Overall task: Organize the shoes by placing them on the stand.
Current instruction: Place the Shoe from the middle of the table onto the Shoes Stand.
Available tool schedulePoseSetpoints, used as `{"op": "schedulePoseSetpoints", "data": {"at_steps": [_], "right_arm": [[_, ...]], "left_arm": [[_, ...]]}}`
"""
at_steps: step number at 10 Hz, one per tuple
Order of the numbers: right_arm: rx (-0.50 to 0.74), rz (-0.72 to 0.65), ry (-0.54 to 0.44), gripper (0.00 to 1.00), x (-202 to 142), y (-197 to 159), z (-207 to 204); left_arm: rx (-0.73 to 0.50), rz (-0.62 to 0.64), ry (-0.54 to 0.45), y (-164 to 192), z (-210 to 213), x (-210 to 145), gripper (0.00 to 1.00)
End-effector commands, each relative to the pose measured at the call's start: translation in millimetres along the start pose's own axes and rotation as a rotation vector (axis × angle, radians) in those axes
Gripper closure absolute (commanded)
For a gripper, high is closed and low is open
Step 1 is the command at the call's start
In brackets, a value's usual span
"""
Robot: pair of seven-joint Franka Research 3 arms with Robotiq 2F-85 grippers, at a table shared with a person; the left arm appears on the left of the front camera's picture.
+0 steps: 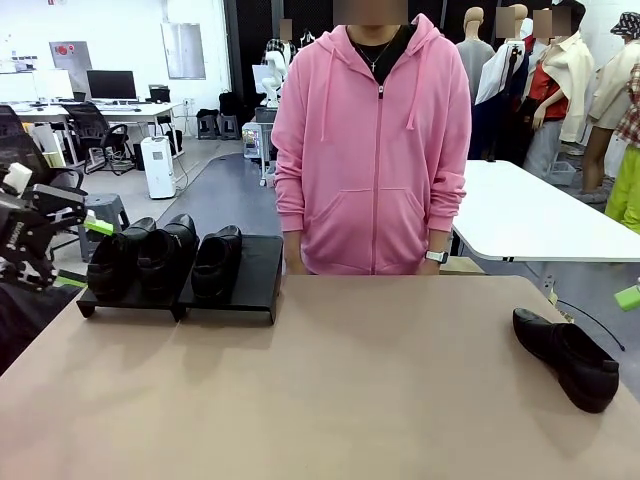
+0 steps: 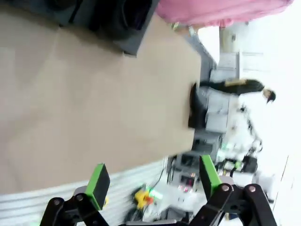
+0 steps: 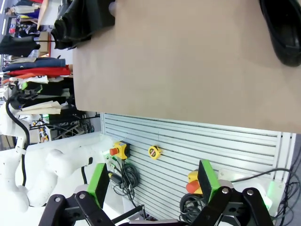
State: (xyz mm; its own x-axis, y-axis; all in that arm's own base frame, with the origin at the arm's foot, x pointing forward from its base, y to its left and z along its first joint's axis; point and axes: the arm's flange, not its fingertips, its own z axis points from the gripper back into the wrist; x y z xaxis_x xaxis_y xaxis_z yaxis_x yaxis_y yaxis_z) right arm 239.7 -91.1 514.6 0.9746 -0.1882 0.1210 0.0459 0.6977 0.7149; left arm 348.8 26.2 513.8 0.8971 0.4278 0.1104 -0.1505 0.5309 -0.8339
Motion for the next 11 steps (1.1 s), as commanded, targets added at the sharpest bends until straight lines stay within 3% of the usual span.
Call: {"op": "schedulePoseSetpoints", "data": {"at_steps": [1,2,11], "right_arm": [[0.022,0.006,-0.005,0.00,1,2,2],[0.022,0.006,-0.005,0.00,1,2,2],[0.022,0.006,-0.005,0.00,1,2,2]], "left_arm": [[0.010,-0.152,0.060,-3,-56,4,0.00],[0.000,0.000,0.000,0,0,0,0.00],[0.000,0.000,0.000,0,0,0,0.00]]}}
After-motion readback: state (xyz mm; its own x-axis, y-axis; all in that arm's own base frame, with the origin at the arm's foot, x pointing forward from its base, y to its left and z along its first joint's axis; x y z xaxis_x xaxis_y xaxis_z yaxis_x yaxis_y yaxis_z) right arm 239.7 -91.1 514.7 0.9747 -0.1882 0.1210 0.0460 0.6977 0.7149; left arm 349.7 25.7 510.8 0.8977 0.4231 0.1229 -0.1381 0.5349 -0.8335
